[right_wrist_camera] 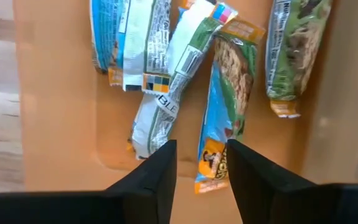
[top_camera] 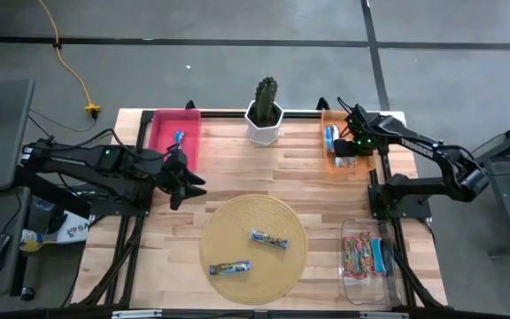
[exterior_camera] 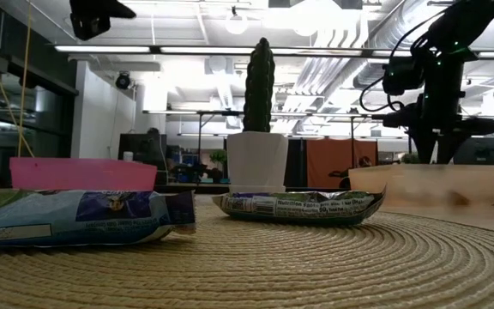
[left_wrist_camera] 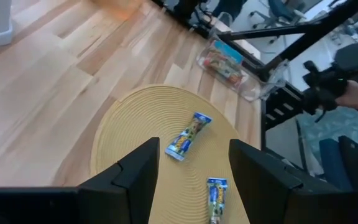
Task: Pick and place Granola Bars by type
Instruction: Put the blue granola bar into the red bin
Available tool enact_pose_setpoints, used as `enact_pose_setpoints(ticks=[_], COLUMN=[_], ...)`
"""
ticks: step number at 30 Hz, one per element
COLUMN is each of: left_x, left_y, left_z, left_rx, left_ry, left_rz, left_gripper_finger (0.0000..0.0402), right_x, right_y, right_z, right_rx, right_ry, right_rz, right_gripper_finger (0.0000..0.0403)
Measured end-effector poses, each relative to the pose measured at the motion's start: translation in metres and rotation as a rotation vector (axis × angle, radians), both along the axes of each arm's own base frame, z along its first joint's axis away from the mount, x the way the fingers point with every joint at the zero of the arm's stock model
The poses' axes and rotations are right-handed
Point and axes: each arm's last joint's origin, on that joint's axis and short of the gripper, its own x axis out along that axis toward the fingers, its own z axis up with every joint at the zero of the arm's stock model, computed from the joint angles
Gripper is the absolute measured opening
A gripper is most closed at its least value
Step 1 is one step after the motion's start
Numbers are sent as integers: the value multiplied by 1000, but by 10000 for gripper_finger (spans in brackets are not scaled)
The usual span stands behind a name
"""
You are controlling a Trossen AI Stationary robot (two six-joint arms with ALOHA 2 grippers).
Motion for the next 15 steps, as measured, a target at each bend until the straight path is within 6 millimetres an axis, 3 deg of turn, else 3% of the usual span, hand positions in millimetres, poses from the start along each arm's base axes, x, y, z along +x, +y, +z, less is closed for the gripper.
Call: enact_pose_setpoints(ticks=[9, 15], left_x=[-4, -4], left_y=[0, 0], left_z=[1, 1], left_rx=[-1, 2], left_ry=[-7, -6], left_rz=[-13, -16], left_gripper_finger=[191, 191], right_x=[-6, -14], right_y=[13, 33], right_z=[13, 36], right_rx=[14, -34], right_ry=[-84, -262], right_rz=[92, 171], right_gripper_finger=[146, 103])
